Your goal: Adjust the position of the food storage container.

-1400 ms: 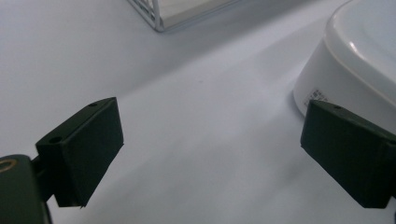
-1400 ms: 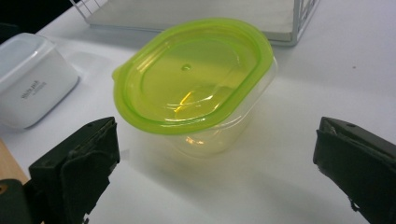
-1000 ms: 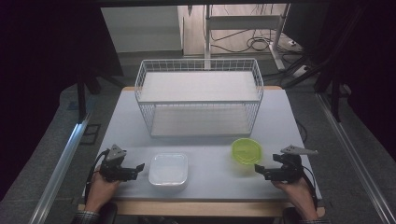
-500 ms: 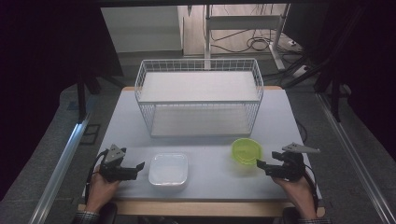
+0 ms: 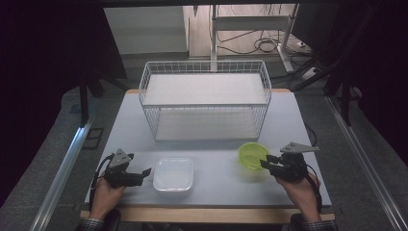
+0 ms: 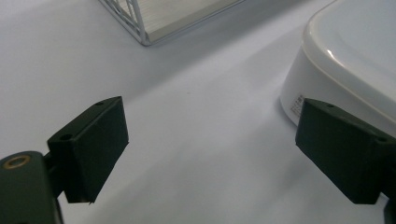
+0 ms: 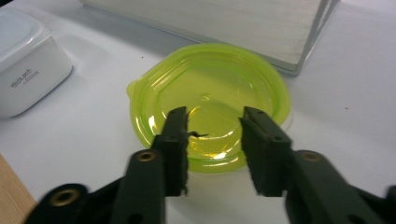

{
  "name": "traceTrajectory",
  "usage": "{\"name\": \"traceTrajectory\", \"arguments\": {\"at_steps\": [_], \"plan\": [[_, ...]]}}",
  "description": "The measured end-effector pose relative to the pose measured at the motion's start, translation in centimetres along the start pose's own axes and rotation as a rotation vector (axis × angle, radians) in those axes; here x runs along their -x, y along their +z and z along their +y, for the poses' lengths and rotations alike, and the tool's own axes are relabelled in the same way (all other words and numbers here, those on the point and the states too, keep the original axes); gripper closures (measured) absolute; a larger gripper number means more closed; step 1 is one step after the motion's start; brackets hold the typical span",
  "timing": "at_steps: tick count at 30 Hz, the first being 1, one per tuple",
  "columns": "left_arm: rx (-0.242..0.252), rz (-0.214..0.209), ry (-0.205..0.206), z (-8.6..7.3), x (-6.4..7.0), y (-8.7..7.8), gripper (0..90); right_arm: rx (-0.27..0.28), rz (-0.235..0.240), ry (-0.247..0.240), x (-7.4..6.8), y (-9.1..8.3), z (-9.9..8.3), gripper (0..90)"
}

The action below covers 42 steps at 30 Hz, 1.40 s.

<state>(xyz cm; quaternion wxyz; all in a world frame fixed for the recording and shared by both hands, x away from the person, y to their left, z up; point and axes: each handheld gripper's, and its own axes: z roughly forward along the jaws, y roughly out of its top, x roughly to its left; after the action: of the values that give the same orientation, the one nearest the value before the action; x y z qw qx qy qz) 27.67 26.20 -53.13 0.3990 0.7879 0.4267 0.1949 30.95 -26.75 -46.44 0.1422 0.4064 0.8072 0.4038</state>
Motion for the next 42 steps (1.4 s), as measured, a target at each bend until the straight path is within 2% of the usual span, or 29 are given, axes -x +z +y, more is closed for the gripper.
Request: {"name": "traceTrajectory", "arguments": {"at_steps": [1, 2, 3, 4, 8, 12, 21, 26, 30, 33, 34, 38, 42], "plan": [[0.000, 0.000, 0.000, 0.0, 0.0, 0.0, 10.5, 0.000, 0.000, 0.000, 0.0, 0.0, 0.0, 67.4], [-0.003, -0.011, -0.017, 0.1, 0.0, -0.1, 11.0, 0.000, 0.008, -0.003, -0.2, 0.1, 0.2, 72.3], [-0.003, -0.011, -0.017, 0.1, 0.0, -0.1, 11.4, 0.000, 0.008, -0.003, -0.2, 0.1, 0.2, 72.3], [-0.013, -0.020, -0.032, 0.2, 0.0, -0.1, 11.8, 0.001, 0.013, -0.012, -0.3, 0.2, 0.5, 77.0], [-0.025, -0.034, -0.056, 0.5, 0.1, -0.2, 12.6, -0.007, 0.033, -0.028, -0.6, 0.7, 1.1, 84.8], [-0.036, -0.006, -0.047, 0.6, 0.5, -0.4, 12.7, -0.006, 0.043, -0.044, -0.9, 1.5, 1.8, 86.0], [0.005, -0.006, -0.059, 0.6, 0.5, -0.7, 12.1, 0.006, 0.046, -0.058, -1.9, 3.6, 3.9, 89.0], [0.009, 0.005, -0.031, 0.5, 0.6, -0.5, 10.8, -0.005, 0.060, -0.079, -2.6, 5.1, 5.2, 88.9], [-0.008, 0.022, 0.003, 0.4, 0.8, -0.3, 9.9, -0.030, 0.079, -0.130, -3.4, 6.5, 6.1, 88.9], [-0.014, 0.025, 0.008, 0.4, 0.8, -0.3, 9.9, -0.050, 0.092, -0.149, -3.9, 7.1, 6.2, 89.1], [-0.015, 0.024, 0.009, 0.4, 0.9, -0.2, 9.9, -0.073, 0.096, -0.166, -4.3, 7.6, 6.0, 89.2], [-0.028, 0.025, 0.021, 0.4, 1.0, -0.1, 9.9, -0.107, 0.093, -0.183, -4.5, 8.2, 5.6, 89.2], [-0.040, 0.031, 0.032, 0.4, 1.1, 0.0, 9.7, -0.133, 0.093, -0.181, -4.5, 8.5, 5.2, 89.3]]}}
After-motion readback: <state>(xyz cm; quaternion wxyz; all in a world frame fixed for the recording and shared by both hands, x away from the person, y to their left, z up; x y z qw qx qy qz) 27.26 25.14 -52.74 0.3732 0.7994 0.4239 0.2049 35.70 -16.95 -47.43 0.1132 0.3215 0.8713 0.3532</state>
